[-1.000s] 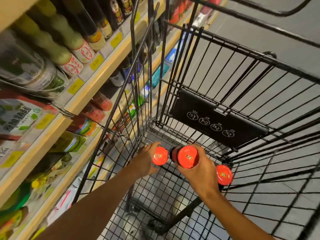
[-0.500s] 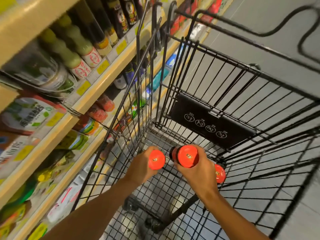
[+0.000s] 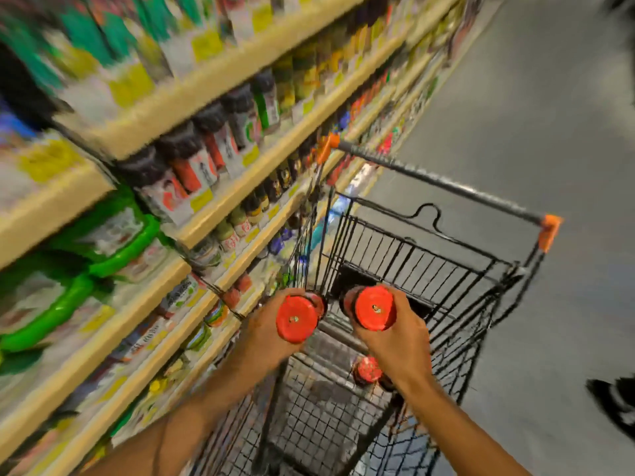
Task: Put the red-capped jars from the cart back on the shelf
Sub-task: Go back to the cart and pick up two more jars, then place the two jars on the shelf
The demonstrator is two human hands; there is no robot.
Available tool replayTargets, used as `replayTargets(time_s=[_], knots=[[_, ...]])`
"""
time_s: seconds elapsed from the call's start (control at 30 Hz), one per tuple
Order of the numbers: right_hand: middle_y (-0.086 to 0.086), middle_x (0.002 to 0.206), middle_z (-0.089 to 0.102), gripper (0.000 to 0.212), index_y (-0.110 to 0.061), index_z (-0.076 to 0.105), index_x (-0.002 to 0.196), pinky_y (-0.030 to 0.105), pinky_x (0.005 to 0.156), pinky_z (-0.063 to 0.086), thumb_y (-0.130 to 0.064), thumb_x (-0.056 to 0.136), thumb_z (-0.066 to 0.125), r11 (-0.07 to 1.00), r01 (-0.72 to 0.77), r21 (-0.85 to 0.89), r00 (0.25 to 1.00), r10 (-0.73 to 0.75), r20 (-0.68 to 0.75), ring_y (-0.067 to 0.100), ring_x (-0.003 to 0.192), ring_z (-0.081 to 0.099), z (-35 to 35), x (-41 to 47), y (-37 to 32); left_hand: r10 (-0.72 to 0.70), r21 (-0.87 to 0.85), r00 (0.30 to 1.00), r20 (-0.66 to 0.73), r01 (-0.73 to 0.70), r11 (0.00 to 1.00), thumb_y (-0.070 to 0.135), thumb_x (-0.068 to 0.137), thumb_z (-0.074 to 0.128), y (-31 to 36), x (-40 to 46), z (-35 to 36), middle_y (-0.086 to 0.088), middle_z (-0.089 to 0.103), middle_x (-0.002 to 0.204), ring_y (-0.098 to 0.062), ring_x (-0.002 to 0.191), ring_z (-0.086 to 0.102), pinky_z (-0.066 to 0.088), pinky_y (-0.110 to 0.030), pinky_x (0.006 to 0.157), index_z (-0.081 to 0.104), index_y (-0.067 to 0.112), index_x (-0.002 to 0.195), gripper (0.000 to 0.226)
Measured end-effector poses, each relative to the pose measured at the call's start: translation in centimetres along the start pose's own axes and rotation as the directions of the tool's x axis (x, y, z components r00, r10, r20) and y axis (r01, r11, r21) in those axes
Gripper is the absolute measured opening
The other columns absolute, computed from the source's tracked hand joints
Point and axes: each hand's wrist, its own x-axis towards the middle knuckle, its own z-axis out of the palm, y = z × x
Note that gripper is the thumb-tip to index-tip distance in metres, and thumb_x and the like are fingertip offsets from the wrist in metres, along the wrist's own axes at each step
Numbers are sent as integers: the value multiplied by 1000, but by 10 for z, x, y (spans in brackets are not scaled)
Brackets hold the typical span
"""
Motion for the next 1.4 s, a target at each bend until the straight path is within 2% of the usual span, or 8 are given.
replayTargets(time_s=[0.17,0.33,0.43,0.5,0.67,0.97,1.1,1.4], knots=[[-20,105,67,73,-42,55,125,22,83,56,-38,63,92,995,84,54,995,-81,-64,-6,93,63,-41,-32,-76,100,27,992,-71,-99,995,29,65,92,61,-31,-79,27,66,108,1,100,64,52,-25,86,48,60,120,76],[-27,103,65,68,-55,51,117,11,78,51,-45,63,91,974,213,72,970,-203,-131,-9,94,63,-61,-69,-147,217,56,964,-155,-211,976,26,68,88,98,-70,-150,35,64,109,12,93,64,52,-12,73,53,54,118,67],[-25,106,66,68,-46,54,123,15,80,54,-52,65,88,959,275,67,954,-263,-146,-7,97,63,-66,-89,-185,202,31,965,-170,-200,979,25,65,89,114,-90,-186,24,72,95,3,72,70,57,-22,66,56,52,119,69],[-24,106,66,69,-43,54,124,20,81,56,-55,65,88,949,309,58,943,-299,-145,-6,96,63,-67,-98,-208,225,41,954,-200,-221,974,26,63,91,120,-104,-205,19,74,92,0,75,72,59,-28,73,56,48,121,71],[-25,105,65,70,-44,53,124,19,80,55,-57,63,87,922,384,47,920,-377,-109,-6,97,63,-64,-119,-257,273,121,914,-302,-247,961,33,61,89,132,-138,-252,33,68,95,12,90,64,48,-8,74,51,61,115,72],[-21,112,64,73,-44,51,126,25,81,58,-56,63,87,854,516,70,857,-515,-28,0,99,64,-54,-142,-303,308,209,837,-453,-237,949,42,60,83,147,-202,-303,28,68,109,4,101,65,52,-23,82,55,49,123,70],[-27,109,61,72,-55,47,123,26,81,58,-54,63,87,810,573,124,817,-577,-6,-3,97,62,-57,-158,-313,304,248,791,-531,-198,948,28,62,90,155,-228,-312,19,70,113,-2,104,66,54,-33,85,57,38,126,73],[-37,106,55,72,-62,40,122,31,81,58,-57,65,85,685,696,213,692,-720,55,1,99,62,-63,-186,-339,339,359,700,-629,-124,925,25,63,92,180,-307,-317,24,67,116,-1,106,65,54,-32,86,53,42,127,77]])
